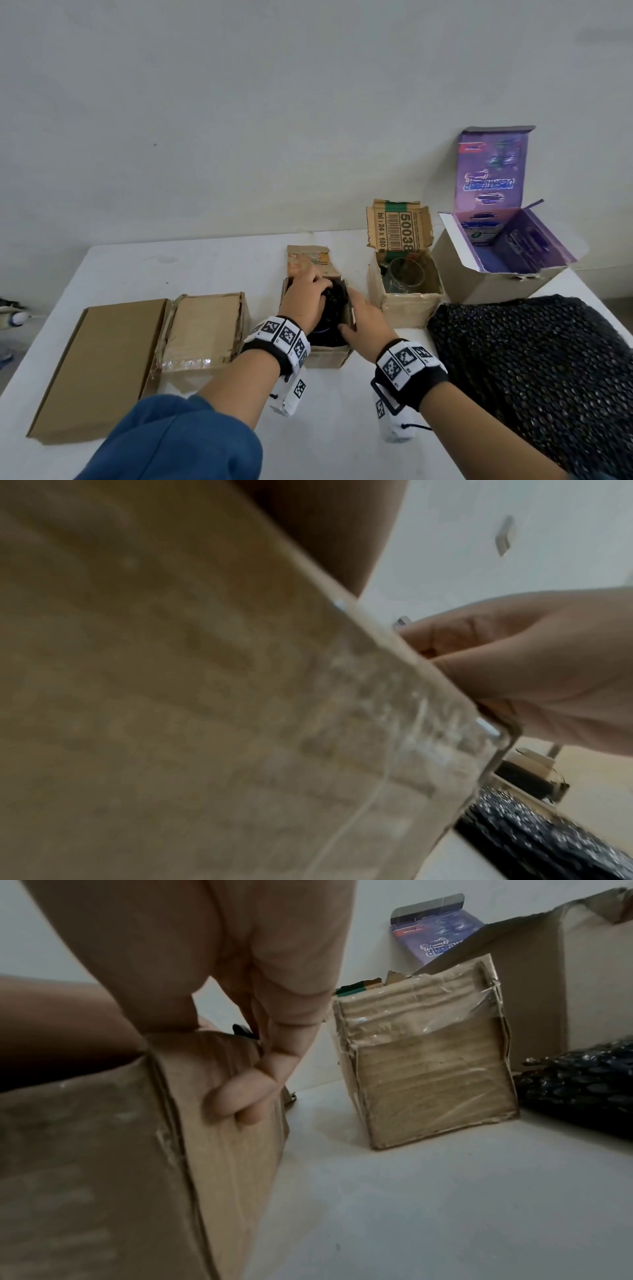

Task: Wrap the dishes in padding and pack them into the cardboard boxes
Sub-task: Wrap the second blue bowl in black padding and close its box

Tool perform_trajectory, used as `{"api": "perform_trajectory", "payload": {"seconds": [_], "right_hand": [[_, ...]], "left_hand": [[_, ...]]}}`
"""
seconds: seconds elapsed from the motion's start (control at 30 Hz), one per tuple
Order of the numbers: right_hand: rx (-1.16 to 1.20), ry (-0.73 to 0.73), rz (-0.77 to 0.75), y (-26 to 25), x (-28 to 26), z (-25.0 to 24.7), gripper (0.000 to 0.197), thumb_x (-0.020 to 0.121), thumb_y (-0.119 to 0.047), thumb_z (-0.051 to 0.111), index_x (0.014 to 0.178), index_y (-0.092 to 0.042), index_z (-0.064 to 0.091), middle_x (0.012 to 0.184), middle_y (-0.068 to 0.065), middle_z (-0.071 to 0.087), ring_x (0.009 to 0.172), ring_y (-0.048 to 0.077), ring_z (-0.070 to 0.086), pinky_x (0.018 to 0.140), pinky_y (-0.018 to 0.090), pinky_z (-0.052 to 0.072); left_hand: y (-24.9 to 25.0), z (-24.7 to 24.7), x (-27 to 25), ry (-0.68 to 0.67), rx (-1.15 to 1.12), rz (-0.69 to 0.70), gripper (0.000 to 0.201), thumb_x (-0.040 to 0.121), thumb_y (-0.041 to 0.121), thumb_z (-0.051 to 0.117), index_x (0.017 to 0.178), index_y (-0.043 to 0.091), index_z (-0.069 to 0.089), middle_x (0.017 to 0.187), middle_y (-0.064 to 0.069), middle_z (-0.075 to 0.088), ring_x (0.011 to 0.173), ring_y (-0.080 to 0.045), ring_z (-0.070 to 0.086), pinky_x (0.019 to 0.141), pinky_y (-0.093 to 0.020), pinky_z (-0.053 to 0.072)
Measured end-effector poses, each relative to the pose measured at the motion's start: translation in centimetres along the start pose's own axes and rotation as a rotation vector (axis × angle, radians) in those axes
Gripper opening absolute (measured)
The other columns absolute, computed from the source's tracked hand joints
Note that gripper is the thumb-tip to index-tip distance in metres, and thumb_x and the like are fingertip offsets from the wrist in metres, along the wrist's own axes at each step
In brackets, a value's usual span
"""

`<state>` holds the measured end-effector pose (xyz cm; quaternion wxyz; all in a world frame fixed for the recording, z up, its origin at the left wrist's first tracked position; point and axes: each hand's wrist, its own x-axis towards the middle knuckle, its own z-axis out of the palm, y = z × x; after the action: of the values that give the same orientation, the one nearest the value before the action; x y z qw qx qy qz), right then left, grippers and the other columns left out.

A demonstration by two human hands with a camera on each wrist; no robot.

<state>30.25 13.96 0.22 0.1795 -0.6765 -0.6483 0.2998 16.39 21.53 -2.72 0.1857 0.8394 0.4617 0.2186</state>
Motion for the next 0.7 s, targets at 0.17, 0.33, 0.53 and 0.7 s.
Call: {"api": "perform_trajectory", "payload": {"seconds": [0.17, 0.33, 0.53, 0.7], "right_hand": [[-0.054, -0.019, -0.023, -0.2, 0.0, -0.3, 0.069, 0.087, -0.009, 0.056, 0.146, -0.007, 0.019, 0.135, 0.015, 0.049, 0.123, 0.029, 0.049, 0.100, 0.031, 0.038], [-0.069, -0.030, -0.021, -0.1, 0.1, 0.0, 0.072, 0.088, -0.013, 0.056, 0.147, -0.005, 0.016, 0.136, 0.016, 0.048, 0.122, 0.030, 0.049, 0.101, 0.033, 0.038], [-0.007, -0.005, -0.042, -0.1, 0.3, 0.2, 0.069, 0.085, -0.010, 0.055, 0.145, -0.009, 0.021, 0.131, 0.014, 0.051, 0.119, 0.027, 0.051, 0.098, 0.031, 0.041], [-0.021, -0.028, -0.015, 0.1, 0.3, 0.0, 0.068, 0.087, -0.010, 0.054, 0.145, -0.006, 0.018, 0.137, 0.015, 0.044, 0.123, 0.027, 0.046, 0.101, 0.029, 0.036]], "left_hand": [[0.2, -0.2, 0.5, -0.089, 0.234, 0.189, 0.036, 0.083, 0.026, 0.041, 0.097, 0.005, 0.067, 0.104, -0.006, 0.055, 0.098, -0.024, 0.046, 0.080, -0.042, 0.046], [-0.1, -1.0, 1.2, -0.294, 0.369, 0.199, 0.035, 0.089, 0.029, 0.049, 0.118, 0.009, 0.055, 0.121, -0.005, 0.055, 0.110, -0.025, 0.050, 0.094, -0.040, 0.040], [-0.6, -1.5, 0.8, -0.345, 0.069, 0.022, 0.047, 0.090, 0.033, 0.057, 0.131, 0.018, 0.039, 0.122, -0.008, 0.059, 0.109, -0.026, 0.056, 0.094, -0.039, 0.044], [0.1, -0.6, 0.7, -0.370, 0.309, 0.016, 0.038, 0.098, 0.035, 0.036, 0.134, 0.026, 0.040, 0.134, 0.001, 0.048, 0.117, -0.026, 0.042, 0.094, -0.042, 0.035]]}}
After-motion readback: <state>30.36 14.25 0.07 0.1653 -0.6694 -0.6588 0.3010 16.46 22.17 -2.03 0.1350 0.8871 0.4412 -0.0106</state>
